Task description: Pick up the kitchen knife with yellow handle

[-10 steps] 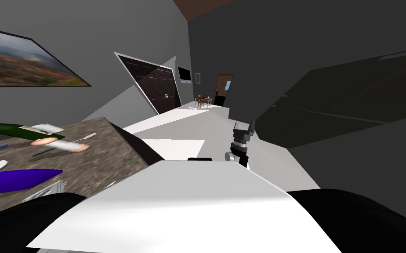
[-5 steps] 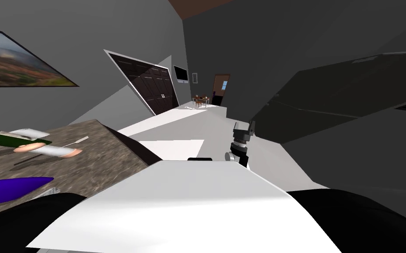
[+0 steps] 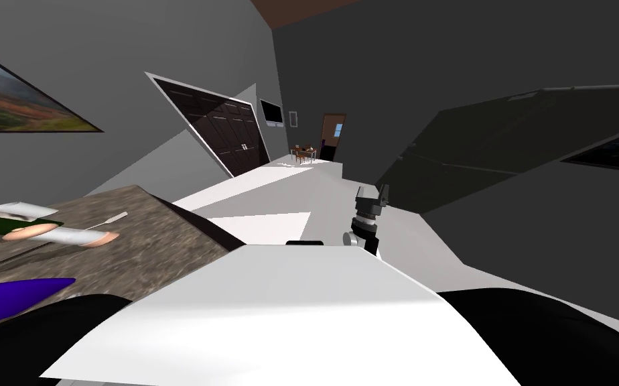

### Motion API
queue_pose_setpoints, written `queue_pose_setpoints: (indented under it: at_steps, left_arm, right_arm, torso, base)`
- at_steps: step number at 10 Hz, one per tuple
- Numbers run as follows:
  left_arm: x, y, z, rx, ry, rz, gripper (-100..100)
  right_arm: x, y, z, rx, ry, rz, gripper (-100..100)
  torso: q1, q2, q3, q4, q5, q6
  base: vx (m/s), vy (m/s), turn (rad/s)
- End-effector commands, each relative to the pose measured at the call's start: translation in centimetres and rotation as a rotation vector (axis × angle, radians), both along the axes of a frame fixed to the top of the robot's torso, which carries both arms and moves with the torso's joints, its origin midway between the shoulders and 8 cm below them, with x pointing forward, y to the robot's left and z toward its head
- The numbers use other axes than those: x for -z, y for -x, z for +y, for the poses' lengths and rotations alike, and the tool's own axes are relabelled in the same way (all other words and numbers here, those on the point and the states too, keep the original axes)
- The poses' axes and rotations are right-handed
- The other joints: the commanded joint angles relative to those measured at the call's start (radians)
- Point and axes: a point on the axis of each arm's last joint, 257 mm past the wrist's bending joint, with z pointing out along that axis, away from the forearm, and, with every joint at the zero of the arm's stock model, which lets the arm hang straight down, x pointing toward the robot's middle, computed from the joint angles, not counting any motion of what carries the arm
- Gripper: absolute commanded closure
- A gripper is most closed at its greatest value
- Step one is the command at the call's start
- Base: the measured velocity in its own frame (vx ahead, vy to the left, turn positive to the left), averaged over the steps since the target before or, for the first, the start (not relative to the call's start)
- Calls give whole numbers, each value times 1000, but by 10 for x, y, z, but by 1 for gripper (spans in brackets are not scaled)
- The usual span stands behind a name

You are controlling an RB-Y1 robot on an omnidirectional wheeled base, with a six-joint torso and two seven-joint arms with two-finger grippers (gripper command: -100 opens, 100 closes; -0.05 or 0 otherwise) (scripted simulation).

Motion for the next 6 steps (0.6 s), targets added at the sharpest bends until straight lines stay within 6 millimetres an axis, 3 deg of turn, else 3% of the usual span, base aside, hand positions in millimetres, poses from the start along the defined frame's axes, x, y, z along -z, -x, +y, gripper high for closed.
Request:
queue_pose_setpoints:
  at_steps: [1, 2, 3, 4, 6]
  left_arm:
    - [0, 0, 0, 0, 0, 0, 0]
    - [16, 5, -2, -5, -2, 2, -100]
    - [10, 4, -1, -5, 1, 2, -100]
    - [11, 5, -1, -4, -1, 2, 100]
    - [11, 6, -2, -9, 3, 3, 100]
  right_arm:
    - [0, 0, 0, 0, 0, 0, 0]
    - [0, 0, 0, 0, 0, 0, 0]
    - [0, 0, 0, 0, 0, 0, 0]
    - [0, 0, 0, 0, 0, 0, 0]
    - [0, 0, 0, 0, 0, 0, 0]
  torso:
    - [0, 0, 0, 0, 0, 0]
    - [-1, -1, 0, 0, 0, 0]
    - [-1, -1, -1, 0, 0, 0]
    - [-1, -1, -1, 0, -1, 0]
    - [-1, -1, -1, 0, -1, 1]
  base:
    - [0, 0, 0]
    - [2, 10, -43]
    - [2, 6, -11]
    - [0, 0, 0]
    - [0, -1, 5]
